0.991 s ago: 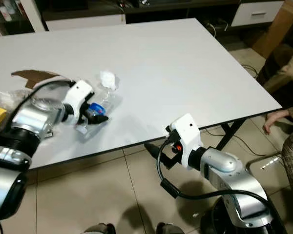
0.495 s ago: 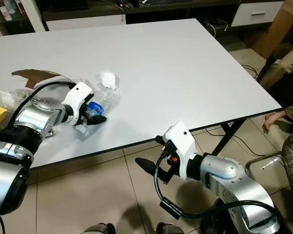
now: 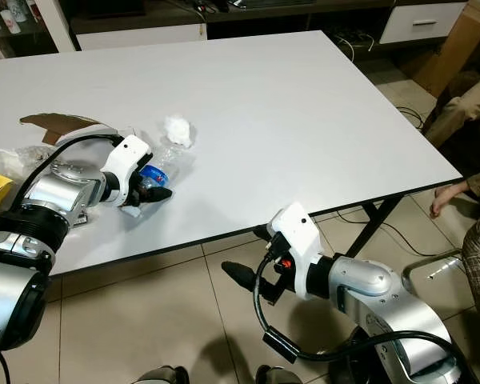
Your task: Picking trash to rubbish bin
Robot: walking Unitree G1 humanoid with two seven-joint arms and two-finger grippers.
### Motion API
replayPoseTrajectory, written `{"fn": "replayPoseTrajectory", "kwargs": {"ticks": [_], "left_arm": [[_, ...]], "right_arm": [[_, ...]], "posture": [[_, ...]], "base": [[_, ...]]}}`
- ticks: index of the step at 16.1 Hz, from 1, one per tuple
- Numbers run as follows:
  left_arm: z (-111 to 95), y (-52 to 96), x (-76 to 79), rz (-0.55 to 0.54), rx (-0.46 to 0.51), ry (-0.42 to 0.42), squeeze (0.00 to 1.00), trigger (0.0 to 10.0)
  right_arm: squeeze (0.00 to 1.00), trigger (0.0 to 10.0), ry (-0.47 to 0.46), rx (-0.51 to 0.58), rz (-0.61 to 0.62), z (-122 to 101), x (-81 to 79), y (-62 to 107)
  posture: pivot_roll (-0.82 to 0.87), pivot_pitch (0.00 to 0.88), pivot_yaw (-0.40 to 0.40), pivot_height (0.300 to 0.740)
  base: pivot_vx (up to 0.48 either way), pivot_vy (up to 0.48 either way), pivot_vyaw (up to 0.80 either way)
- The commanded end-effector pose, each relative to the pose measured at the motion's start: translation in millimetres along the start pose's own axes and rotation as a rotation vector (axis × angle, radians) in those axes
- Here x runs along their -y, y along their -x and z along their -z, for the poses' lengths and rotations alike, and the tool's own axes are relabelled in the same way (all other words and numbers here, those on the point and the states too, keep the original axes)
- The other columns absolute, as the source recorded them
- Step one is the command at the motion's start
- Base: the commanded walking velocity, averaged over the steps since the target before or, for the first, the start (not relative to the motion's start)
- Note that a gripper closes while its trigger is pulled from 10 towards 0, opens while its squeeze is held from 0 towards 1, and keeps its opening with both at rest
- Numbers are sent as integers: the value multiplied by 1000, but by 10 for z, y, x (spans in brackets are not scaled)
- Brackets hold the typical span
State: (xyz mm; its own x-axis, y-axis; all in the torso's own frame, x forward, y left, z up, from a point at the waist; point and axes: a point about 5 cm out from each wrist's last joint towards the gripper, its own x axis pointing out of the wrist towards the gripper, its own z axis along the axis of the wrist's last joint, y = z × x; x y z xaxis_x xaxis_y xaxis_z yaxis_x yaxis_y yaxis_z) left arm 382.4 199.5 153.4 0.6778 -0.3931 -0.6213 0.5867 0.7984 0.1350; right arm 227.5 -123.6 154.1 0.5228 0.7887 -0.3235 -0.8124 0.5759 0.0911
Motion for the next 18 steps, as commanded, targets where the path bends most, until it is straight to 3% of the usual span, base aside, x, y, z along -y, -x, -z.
{"fn": "replayPoseTrajectory", "kwargs": {"ticks": [1,4,5,6,7,8,9,11,13,14,15,18], "left_arm": [[-45,-8,29,27,12,1,0,0],[-127,19,37,47,48,-4,0,0],[-268,86,25,45,114,-23,0,0],[-451,175,107,96,234,-6,0,0],[-491,206,171,121,279,7,0,0],[-474,251,293,151,319,18,0,0],[-346,295,511,163,398,12,0,0],[-210,359,815,168,504,0,0,0],[-87,403,1023,100,604,61,0,0],[-20,425,1087,39,629,61,0,4510],[51,439,1134,-10,630,66,0,10000],[187,450,1122,-125,577,75,0,10000]], "right_arm": [[0,10000,12,-1,-13,-18,-44,9],[0,10000,19,7,-8,-33,-37,-3],[0,10000,70,36,59,-77,14,-5],[0,10000,77,63,177,-89,110,-18],[0,10000,74,73,229,-85,146,-24],[0,10000,58,92,314,-67,188,-33],[0,10000,19,138,403,-32,183,-41],[0,10000,-27,180,495,22,180,-31],[0,10000,-35,214,586,79,182,-1],[0,10000,-20,231,629,96,197,24],[0,10000,-22,246,675,117,222,55],[0,10000,-24,279,749,156,253,98]], "posture": [[-105,100,-37,740],[-103,104,-39,740],[-99,103,-37,740],[-96,108,-22,740],[-94,108,-18,740],[-92,107,-11,740],[-90,82,14,740],[-88,62,30,740],[-101,42,28,740],[-102,37,16,740],[-98,37,11,740],[-86,7,14,740]], "base": [[0,0,0],[0,0,0],[0,0,0],[0,0,0],[0,0,0],[0,0,0],[0,0,0],[0,0,0],[0,0,-781],[0,0,-781],[0,0,-788],[0,0,-792]]}}
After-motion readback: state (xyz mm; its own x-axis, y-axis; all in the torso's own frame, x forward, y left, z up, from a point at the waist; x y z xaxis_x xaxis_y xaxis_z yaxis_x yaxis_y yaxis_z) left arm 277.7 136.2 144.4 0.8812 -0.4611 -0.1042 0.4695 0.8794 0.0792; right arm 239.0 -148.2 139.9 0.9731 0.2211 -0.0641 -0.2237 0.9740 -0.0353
